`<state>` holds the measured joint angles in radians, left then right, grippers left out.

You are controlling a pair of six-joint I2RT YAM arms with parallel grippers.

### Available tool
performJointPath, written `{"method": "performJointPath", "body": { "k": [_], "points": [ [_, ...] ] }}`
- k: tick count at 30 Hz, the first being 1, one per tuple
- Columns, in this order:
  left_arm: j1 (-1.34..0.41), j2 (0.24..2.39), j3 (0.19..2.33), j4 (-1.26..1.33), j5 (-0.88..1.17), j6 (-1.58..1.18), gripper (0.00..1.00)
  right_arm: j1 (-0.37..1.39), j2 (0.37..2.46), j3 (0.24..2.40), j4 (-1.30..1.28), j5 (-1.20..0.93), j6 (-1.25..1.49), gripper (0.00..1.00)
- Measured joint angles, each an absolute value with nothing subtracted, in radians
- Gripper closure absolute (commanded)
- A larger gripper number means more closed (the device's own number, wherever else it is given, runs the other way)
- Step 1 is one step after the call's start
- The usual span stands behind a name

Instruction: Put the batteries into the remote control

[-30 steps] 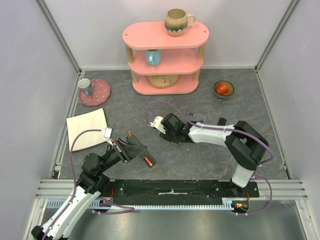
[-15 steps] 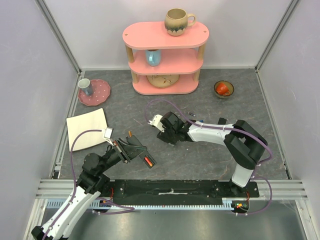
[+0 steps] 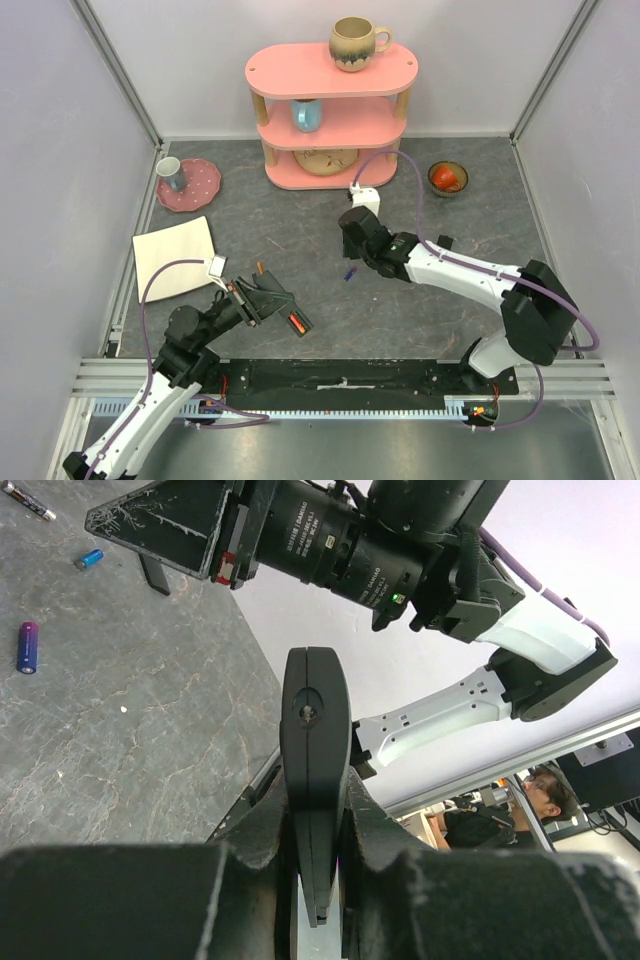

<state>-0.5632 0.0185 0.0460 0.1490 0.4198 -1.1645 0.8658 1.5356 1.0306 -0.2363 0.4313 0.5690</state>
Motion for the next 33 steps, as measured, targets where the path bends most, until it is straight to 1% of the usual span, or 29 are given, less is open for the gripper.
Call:
{"method": "performJointPath", "body": {
  "k": [1, 3, 6, 10, 12, 16, 19, 33],
  "points": [
    [-0.563, 0.019, 0.046, 0.149, 0.420, -1.164, 0.98, 0.857, 1.526, 1.025, -0.237, 0.432, 0.698, 0.65],
    [-0.563, 0.019, 0.046, 0.149, 0.420, -1.164, 0.98, 0.853, 1.531, 1.016, -0.241, 0.432, 0.793, 0.65],
    [-0.563, 0.019, 0.046, 0.149, 0.420, -1.164, 0.98, 0.869, 1.560, 0.989, -0.263, 0.432, 0.946, 0.61],
    [-0.563, 0.018, 0.046, 0.148, 0.420, -1.165, 0.98, 0.886, 1.636, 0.989, -0.319, 0.435, 1.057, 0.54],
    [-0.563, 0.014, 0.046, 0.147, 0.420, -1.165, 0.98, 0.888, 1.661, 0.989, -0.347, 0.437, 1.092, 0.54],
    [-0.563, 0.010, 0.046, 0.147, 0.419, -1.165, 0.98, 0.888, 1.689, 0.994, -0.409, 0.454, 1.153, 0.58],
    [-0.563, 0.010, 0.046, 0.147, 0.419, -1.165, 0.98, 0.888, 1.700, 0.998, -0.434, 0.459, 1.186, 0.59],
    [-0.563, 0.010, 0.046, 0.147, 0.417, -1.165, 0.98, 0.909, 1.769, 1.060, -0.464, 0.466, 1.223, 0.55]
  ]
}}
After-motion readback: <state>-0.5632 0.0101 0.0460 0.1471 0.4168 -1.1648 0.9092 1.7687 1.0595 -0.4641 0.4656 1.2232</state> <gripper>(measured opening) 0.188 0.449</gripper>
